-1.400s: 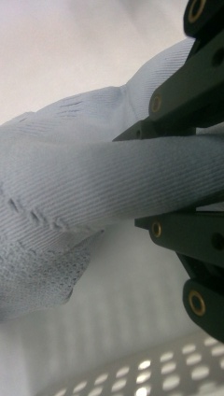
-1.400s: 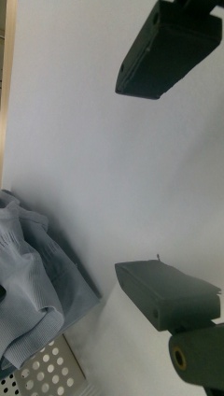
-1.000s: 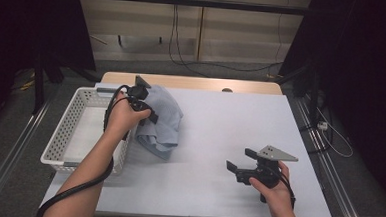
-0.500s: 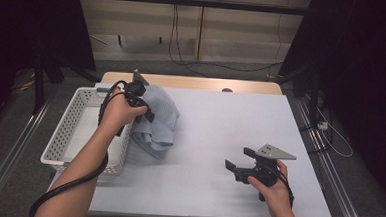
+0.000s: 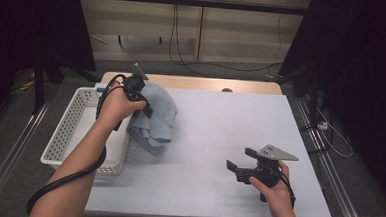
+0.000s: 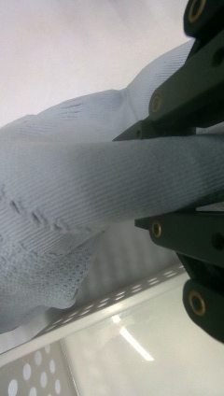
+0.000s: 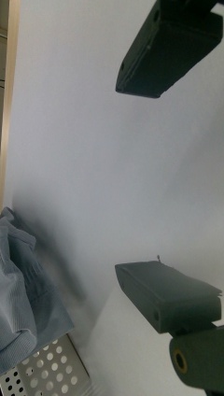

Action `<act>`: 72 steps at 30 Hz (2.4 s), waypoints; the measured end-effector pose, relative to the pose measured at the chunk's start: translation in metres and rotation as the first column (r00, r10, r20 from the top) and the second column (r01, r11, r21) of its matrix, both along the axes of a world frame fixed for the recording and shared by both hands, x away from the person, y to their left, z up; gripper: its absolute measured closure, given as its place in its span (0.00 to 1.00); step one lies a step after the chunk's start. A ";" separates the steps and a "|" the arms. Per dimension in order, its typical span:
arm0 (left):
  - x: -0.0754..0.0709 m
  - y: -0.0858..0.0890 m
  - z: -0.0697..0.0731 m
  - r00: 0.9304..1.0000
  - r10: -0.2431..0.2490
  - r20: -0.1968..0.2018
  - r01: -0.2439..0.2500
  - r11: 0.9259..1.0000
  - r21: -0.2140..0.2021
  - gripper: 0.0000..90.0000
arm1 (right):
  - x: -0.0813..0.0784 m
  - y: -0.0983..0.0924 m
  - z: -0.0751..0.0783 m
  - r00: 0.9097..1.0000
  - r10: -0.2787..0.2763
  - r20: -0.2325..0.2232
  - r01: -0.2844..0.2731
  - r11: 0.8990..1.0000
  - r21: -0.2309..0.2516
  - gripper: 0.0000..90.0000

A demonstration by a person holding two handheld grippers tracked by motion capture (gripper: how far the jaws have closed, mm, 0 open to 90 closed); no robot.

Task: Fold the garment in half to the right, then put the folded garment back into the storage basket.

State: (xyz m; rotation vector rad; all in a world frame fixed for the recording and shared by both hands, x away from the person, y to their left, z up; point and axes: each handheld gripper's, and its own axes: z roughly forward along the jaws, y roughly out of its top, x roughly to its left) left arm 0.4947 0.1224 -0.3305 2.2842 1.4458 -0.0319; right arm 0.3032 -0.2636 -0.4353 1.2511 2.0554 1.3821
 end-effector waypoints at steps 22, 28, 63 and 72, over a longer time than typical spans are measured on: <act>0.002 0.009 0.016 1.000 -0.023 -0.019 0.024 0.999 0.040 0.81 | 0.004 0.006 0.002 1.000 0.023 0.009 -0.023 1.000 0.005 0.11; 0.003 0.010 0.018 0.999 -0.027 -0.030 0.028 0.999 0.037 0.81 | 0.003 0.008 0.001 0.999 0.031 0.009 -0.031 1.000 0.004 0.11; 0.007 0.017 0.037 0.999 -0.044 0.005 0.044 0.998 0.052 0.81 | 0.003 0.008 0.002 0.999 0.034 0.016 -0.034 0.999 -0.003 0.11; 0.014 0.016 0.048 0.999 -0.036 0.032 0.035 0.998 0.050 0.81 | 0.004 0.009 0.001 0.999 0.037 0.013 -0.037 0.999 -0.002 0.11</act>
